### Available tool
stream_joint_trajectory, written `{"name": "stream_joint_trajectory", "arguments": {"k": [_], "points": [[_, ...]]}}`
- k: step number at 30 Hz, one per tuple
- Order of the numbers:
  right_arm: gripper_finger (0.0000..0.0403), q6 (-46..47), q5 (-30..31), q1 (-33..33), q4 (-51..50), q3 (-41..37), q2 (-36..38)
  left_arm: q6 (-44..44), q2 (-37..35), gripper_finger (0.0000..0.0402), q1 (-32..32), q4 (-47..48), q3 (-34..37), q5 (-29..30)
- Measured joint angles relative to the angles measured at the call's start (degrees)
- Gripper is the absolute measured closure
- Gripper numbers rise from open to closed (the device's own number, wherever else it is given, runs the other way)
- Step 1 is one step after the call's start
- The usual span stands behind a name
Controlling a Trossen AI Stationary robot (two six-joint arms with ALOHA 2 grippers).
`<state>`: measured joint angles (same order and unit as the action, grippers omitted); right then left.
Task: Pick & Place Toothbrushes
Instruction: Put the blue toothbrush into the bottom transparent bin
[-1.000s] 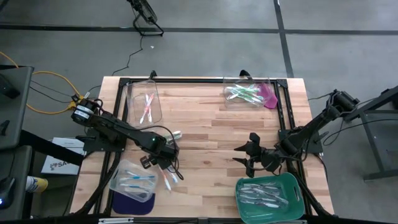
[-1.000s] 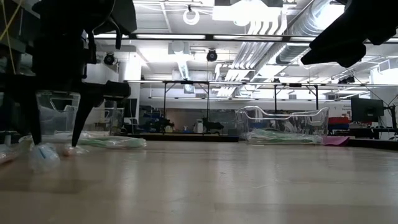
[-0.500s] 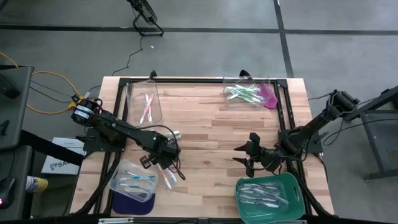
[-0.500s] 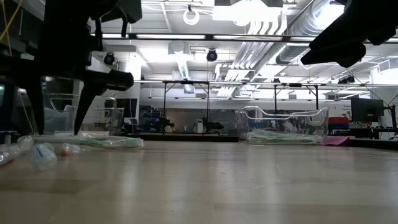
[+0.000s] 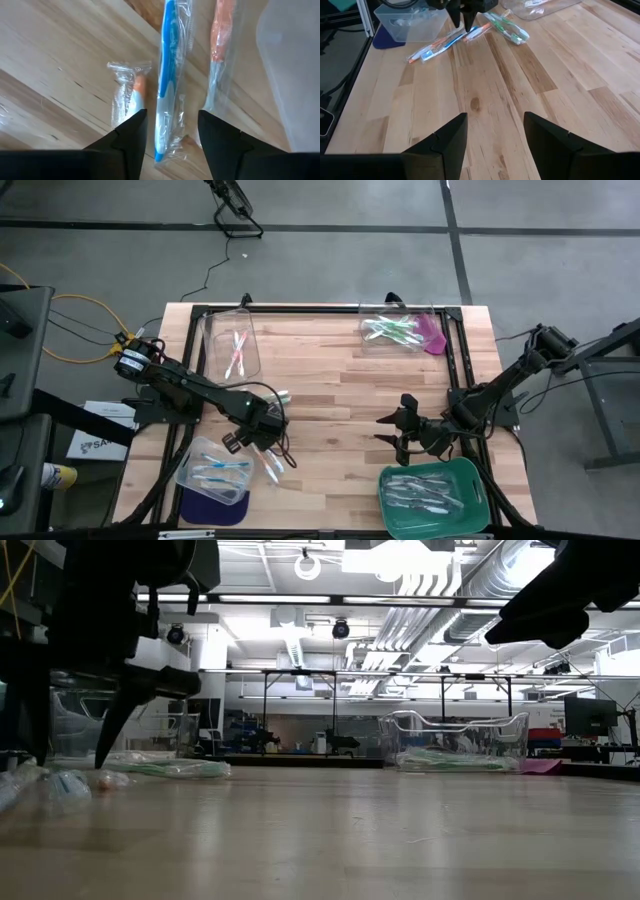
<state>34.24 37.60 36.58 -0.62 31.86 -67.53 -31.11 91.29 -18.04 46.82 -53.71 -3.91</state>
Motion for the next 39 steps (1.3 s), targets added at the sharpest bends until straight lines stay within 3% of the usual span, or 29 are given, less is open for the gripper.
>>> {"name": "stream_joint_trajectory", "arguments": {"k": [12, 33, 39], "points": [[0.0215, 0.0, -0.02, 0.0, 0.0, 0.0, 0.0, 0.56, 0.0, 0.0302, 0.0, -0.47, 0.0, -0.2], [0.0215, 0.0, -0.04, 0.0, -0.02, 0.02, 0.02, -0.09, -0.07, 0.0312, 0.0, -3.48, 3.32, 0.28], [0.0215, 0.0, -0.06, 0.0, -0.02, 0.02, 0.02, -1.31, -0.07, 0.0375, 0.0, -3.31, 3.32, 0.38]]}}
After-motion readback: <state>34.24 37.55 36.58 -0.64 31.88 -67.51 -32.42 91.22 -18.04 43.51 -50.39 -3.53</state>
